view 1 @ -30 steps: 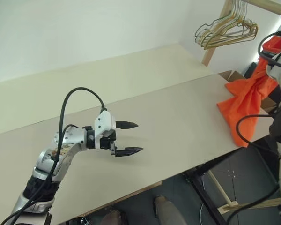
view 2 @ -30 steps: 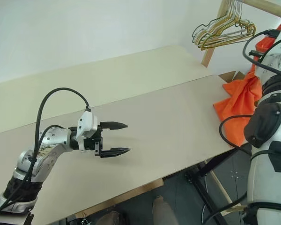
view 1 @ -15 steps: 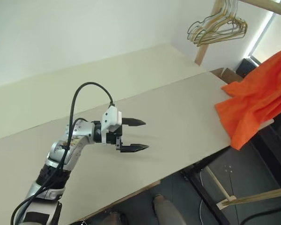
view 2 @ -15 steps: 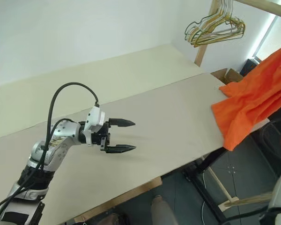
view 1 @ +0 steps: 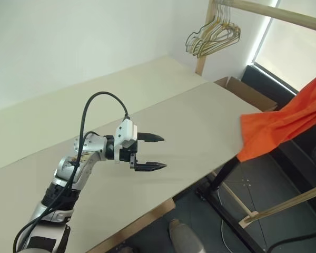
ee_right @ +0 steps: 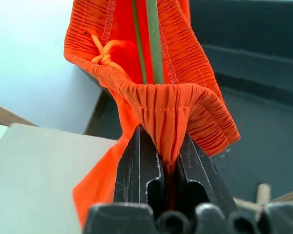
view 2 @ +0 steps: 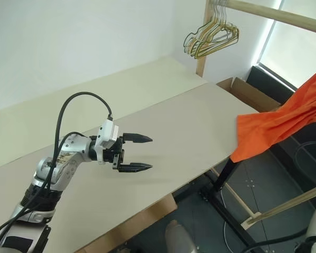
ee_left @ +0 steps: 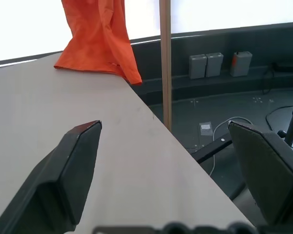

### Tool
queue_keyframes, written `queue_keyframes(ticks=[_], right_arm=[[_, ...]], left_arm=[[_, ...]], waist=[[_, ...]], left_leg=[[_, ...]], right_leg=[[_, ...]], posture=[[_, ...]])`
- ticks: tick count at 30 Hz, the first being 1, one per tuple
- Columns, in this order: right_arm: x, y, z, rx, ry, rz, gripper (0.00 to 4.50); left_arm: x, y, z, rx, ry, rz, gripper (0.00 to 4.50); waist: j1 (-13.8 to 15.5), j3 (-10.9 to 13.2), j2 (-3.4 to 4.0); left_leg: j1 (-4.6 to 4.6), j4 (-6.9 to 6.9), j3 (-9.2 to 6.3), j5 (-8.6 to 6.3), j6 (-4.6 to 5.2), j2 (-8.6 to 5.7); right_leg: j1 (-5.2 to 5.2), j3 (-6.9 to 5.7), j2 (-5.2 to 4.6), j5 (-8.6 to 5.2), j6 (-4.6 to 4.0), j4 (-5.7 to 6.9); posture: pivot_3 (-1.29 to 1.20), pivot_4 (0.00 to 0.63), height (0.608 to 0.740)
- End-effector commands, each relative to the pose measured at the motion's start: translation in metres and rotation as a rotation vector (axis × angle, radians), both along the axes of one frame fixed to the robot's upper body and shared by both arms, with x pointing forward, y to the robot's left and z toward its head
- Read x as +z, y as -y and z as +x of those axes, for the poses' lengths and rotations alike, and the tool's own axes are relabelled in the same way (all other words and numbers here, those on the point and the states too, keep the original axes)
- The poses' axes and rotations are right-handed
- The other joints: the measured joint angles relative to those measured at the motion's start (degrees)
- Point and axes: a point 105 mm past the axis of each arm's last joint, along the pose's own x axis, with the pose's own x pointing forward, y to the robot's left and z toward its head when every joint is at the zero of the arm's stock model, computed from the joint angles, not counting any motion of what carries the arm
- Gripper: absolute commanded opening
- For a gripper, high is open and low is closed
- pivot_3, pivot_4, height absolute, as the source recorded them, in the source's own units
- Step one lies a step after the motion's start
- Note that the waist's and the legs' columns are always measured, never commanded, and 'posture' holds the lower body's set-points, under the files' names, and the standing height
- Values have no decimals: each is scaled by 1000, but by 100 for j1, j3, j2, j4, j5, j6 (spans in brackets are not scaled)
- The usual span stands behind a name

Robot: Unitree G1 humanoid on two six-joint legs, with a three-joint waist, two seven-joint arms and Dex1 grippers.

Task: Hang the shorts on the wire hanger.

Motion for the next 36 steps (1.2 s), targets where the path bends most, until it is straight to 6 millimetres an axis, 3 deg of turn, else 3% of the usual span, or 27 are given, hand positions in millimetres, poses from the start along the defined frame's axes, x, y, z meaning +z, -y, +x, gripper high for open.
queue_keyframes(ticks=[1,11,16,17,28,31,36], right_arm=[[18,5,-6,3,104,27,0],[2,-21,10,161,-10,-26,0],[-14,-14,6,104,-99,-38,0],[-16,-12,5,92,-108,-48,709],[13,-23,12,126,-109,-175,4397],[26,-28,13,116,-147,-275,4453],[52,-34,10,-79,-347,-773,4453]], left_arm=[[8,-4,-1,4,50,10,4479],[8,-4,-1,8,50,14,4479],[8,-3,0,14,52,11,4479],[8,-3,1,17,53,11,4500],[9,-3,3,36,62,0,4500],[10,-2,5,42,70,-3,4500],[9,-3,8,57,83,-4,4500]], waist=[[-46,-6,-2],[-108,-36,-21],[-79,-62,-46],[-67,-73,-57],[-61,-107,-64],[-72,-138,-60],[-50,-199,-61]], left_leg=[[1,0,0,0,0,-1],[50,-6,2,0,1,10],[43,-6,2,-2,5,11],[42,-7,1,-4,8,11],[42,-7,4,-13,21,11],[42,-7,4,-13,21,11],[41,-6,3,-13,21,13]], right_leg=[[1,1,-1,1,3,0],[61,6,6,10,16,-38],[66,4,4,19,24,-62],[66,3,3,19,24,-64],[66,5,2,27,12,-68],[66,6,1,27,12,-69],[64,7,2,27,14,-65]], posture=[[-301,19,740],[-301,22,740],[-299,25,740],[-297,24,740],[-296,9,740],[-298,1,740],[-298,0,740]])
